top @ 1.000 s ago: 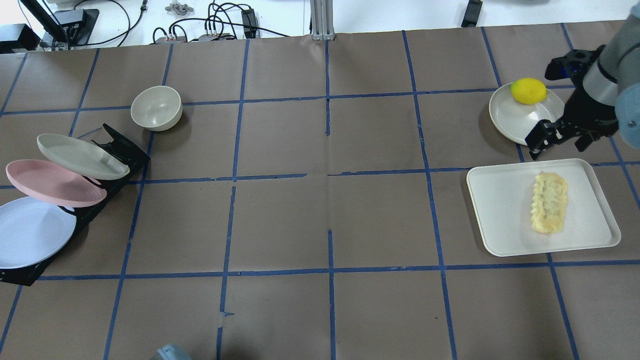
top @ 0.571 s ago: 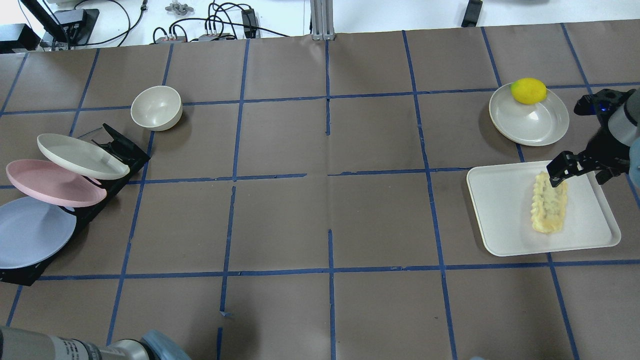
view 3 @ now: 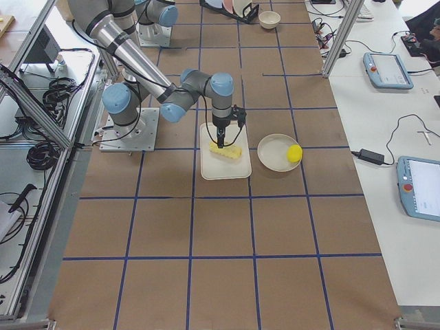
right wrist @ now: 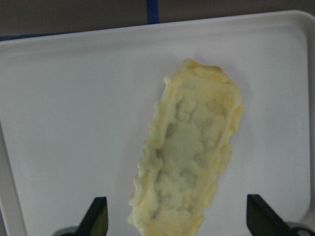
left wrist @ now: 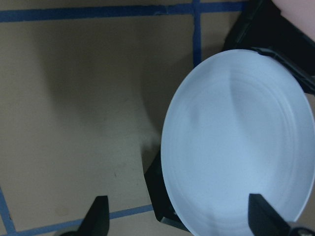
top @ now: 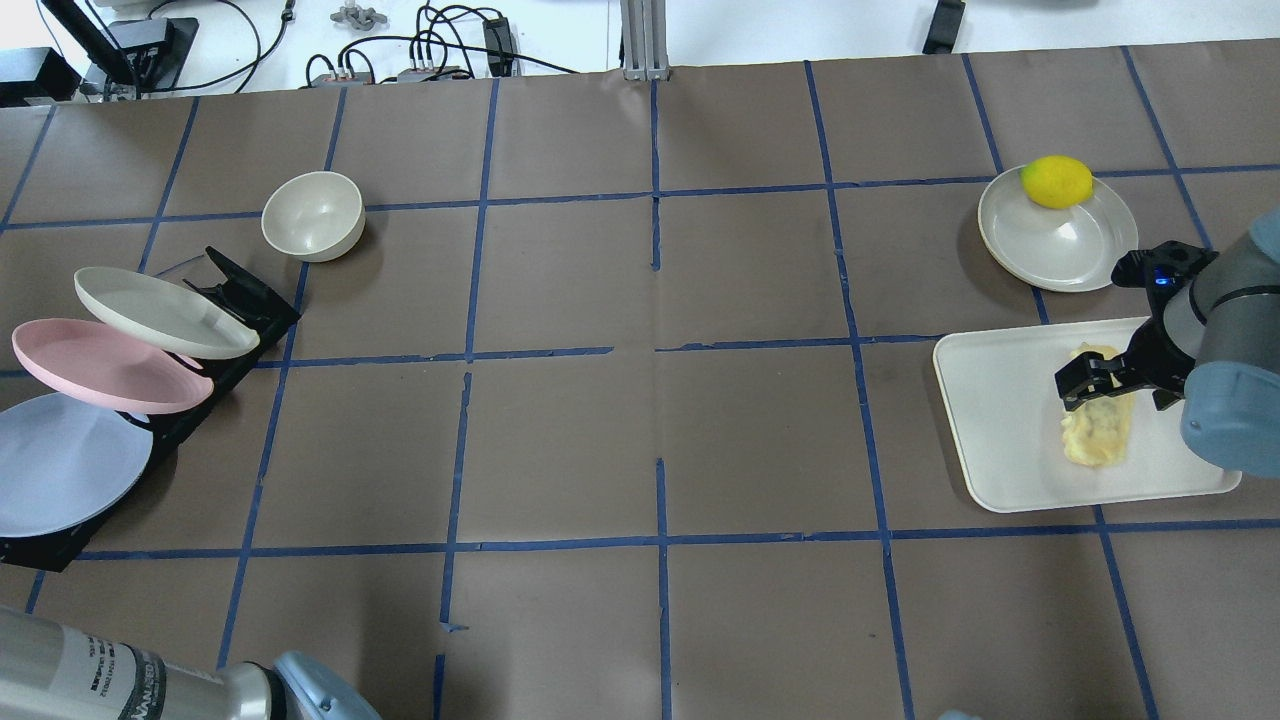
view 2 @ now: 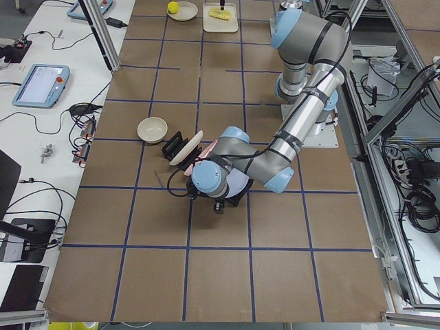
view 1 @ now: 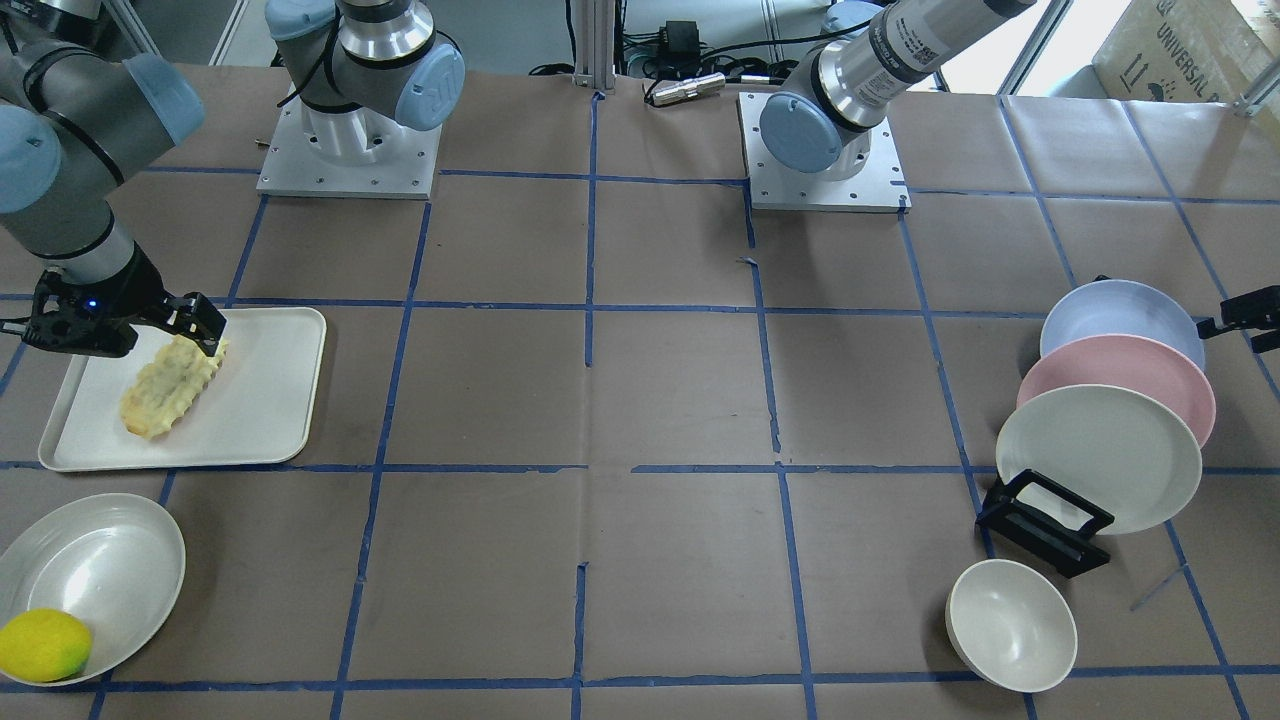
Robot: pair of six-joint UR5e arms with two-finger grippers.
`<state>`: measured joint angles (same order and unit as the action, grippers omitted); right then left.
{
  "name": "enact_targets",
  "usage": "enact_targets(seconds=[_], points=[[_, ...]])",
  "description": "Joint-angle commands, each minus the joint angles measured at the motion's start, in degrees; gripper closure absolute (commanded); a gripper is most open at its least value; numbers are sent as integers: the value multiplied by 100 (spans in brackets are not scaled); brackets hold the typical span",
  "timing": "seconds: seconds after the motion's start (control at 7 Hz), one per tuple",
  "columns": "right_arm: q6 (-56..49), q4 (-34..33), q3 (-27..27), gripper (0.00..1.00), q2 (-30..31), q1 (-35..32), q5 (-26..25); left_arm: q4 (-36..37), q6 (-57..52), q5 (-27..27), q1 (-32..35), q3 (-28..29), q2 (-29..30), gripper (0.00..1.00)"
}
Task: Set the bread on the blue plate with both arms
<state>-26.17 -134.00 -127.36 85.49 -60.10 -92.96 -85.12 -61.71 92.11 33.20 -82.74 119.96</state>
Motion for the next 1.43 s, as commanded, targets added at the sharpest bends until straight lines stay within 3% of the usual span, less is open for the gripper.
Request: enact_targets(seconds=[0.0, 0.14, 0.43, 0.57, 0.71, 0.86, 1.0, 1.29], points=[[7, -537, -35, 1, -435, -2, 58, -31, -26, 9, 28, 56, 334, 5], [-11, -740, -35, 1, -602, 7, 58, -49, 44, -8, 29, -5, 343, 8], [-177, -742, -35, 5, -595, 7, 58, -189, 71, -17, 55, 47, 352, 37], [-300, -751, -35, 31, -587, 16, 50, -259, 89, -122, 55, -22, 352, 37], [-310, -742, -35, 59, -586, 7, 41, -303, 141, -123, 55, 12, 352, 45], [-327, -733, -35, 91, -586, 7, 49, -365, 150, -105, 55, 56, 361, 85], [-406, -733, -26, 97, -569, 7, 41, -365, 150, -114, 55, 82, 352, 95], [-372, -419, 44, 97, -211, -54, -21, -365, 150, -79, 55, 109, 352, 97]])
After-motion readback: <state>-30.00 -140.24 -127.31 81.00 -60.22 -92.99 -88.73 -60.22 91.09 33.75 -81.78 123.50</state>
